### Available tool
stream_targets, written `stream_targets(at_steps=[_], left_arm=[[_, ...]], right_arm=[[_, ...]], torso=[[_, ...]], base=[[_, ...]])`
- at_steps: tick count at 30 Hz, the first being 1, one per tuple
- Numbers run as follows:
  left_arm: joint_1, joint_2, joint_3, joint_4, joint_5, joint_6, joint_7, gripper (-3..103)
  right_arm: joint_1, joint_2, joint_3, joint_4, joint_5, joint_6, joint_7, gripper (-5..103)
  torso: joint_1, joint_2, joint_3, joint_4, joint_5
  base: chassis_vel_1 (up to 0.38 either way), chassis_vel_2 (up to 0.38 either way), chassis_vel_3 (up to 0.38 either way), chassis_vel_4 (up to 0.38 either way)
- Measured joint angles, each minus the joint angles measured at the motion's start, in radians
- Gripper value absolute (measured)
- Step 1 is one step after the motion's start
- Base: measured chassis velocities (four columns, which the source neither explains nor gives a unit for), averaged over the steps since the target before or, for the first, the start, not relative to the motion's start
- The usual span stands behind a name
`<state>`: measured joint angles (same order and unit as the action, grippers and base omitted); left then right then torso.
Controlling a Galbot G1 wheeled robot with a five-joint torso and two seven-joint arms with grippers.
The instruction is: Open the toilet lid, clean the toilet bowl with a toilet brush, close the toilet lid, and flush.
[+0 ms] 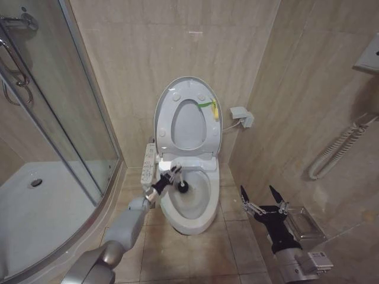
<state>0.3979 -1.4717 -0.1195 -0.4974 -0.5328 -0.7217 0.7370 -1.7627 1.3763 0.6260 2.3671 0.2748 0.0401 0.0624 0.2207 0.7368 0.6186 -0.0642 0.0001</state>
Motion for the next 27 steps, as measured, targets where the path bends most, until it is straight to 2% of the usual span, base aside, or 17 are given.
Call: stream_targets(at_steps=[5, 11, 15, 20, 23, 27], left_arm=[[0.007, -0.018, 0.011, 0.002, -0.074, 0.013, 0.005, 19], [0.034, -0.039, 0.004, 0.02, -0.122, 0.01, 0.033, 19], [0.058, -0.041, -0.026, 0.051, -0.105, 0.003, 0.052, 19], [0.071, -0.029, -0.069, 0.048, -0.026, -0.013, 0.064, 19], [0.06, -0.025, -0.075, 0.048, 0.052, -0.02, 0.049, 19], [0.041, -0.034, -0.043, 0.056, 0.039, 0.013, 0.02, 19]], right_arm=[[0.0, 0.0, 0.0, 0.0, 0.0, 0.0, 0.0, 100], [0.0, 0.0, 0.0, 0.0, 0.0, 0.0, 0.0, 100], [0.0, 0.0, 0.0, 0.0, 0.0, 0.0, 0.0, 100], [0.0, 0.0, 0.0, 0.0, 0.0, 0.0, 0.0, 100], [0.0, 0.0, 0.0, 0.0, 0.0, 0.0, 0.0, 100], [0.0, 0.0, 0.0, 0.0, 0.0, 0.0, 0.0, 100]], torso=[[0.0, 0.0, 0.0, 0.0003, 0.0], [0.0, 0.0, 0.0, 0.0002, -0.0002], [0.0, 0.0, 0.0, 0.0004, -0.0002], [0.0, 0.0, 0.0, 0.0005, -0.0002], [0.0, 0.0, 0.0, 0.0005, -0.0002], [0.0, 0.0, 0.0, 0.0002, 0.0]], base=[[0.0, 0.0, 0.0, 0.0], [0.0, 0.0, 0.0, 0.0], [0.0, 0.0, 0.0, 0.0], [0.0, 0.0, 0.0, 0.0], [0.0, 0.0, 0.0, 0.0], [0.0, 0.0, 0.0, 0.0]])
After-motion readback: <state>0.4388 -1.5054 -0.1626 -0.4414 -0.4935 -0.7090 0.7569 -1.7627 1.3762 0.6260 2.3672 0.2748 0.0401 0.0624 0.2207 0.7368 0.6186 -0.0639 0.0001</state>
